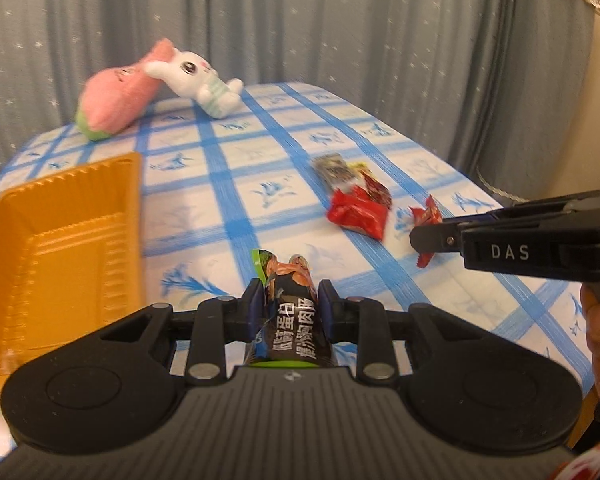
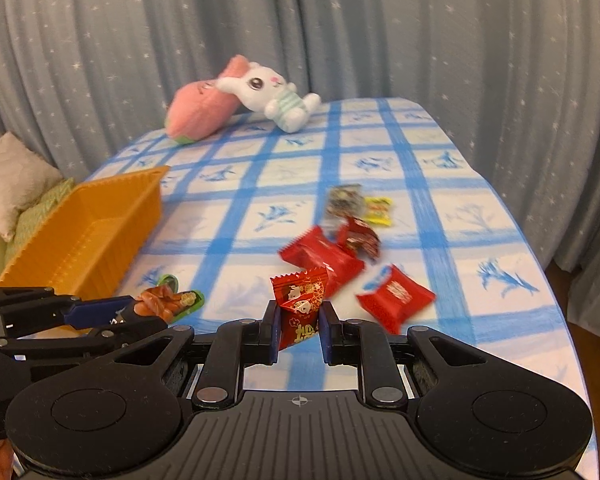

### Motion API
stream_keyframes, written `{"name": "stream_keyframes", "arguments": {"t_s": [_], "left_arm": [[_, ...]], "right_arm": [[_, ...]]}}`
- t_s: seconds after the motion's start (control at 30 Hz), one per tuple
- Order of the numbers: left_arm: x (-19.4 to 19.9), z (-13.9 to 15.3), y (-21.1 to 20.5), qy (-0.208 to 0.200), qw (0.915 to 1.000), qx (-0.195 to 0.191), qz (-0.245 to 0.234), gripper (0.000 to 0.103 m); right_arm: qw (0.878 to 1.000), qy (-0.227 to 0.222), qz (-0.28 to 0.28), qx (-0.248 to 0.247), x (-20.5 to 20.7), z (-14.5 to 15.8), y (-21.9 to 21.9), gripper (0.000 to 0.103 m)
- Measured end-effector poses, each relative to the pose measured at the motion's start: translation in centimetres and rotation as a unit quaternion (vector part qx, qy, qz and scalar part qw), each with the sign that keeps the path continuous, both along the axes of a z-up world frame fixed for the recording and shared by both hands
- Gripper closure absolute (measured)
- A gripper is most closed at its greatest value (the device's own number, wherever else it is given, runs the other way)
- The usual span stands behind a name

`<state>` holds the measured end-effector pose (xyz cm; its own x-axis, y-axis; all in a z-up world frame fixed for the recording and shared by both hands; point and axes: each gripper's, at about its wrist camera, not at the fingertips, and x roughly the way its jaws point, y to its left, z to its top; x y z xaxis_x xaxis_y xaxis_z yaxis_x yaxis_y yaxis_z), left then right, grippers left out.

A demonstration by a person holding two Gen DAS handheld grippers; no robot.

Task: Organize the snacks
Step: 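Grasp the dark snack bar with the left gripper and lift it, then carry both snacks over the orange tray and open both grippers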

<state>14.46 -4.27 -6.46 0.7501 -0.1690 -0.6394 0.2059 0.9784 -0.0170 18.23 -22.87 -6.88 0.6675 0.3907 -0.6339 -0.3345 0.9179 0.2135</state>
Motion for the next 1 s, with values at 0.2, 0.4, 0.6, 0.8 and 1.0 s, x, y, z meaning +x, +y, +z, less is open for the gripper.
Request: {"name": "stream_keyframes", "arguments": {"t_s": [0.2, 0.4, 0.6, 0.8, 1.0], "left_arm": [[-0.6, 1.9, 2.7, -0.020, 0.9993, -0.002, 0.031, 0.077], [-1.4, 3.6, 6.0, -0.036, 0.9972, 0.003, 0.066, 0.077], [-1.8, 4.7, 10.3, -0.042, 0.9935, 0.006, 0.106, 0.077], [-1.6, 5.1, 14.3, -0.044, 0.9896, 0.010, 0.136, 0.077], [-1.0, 4.7, 16.8, -0.040, 0.9883, 0.010, 0.147, 0.077]], "right_arm": [[1.000, -0.015, 0.024, 0.010, -0.2, 1.7, 2.5, 0.083], [0.998, -0.032, 0.060, 0.018, -0.4, 3.3, 6.3, 0.083], [0.994, -0.044, 0.097, 0.025, -0.4, 4.4, 10.5, 0.083], [0.990, -0.044, 0.133, 0.021, -0.3, 4.4, 14.6, 0.083], [0.987, -0.041, 0.153, 0.015, 0.2, 3.9, 17.4, 0.083]]}}
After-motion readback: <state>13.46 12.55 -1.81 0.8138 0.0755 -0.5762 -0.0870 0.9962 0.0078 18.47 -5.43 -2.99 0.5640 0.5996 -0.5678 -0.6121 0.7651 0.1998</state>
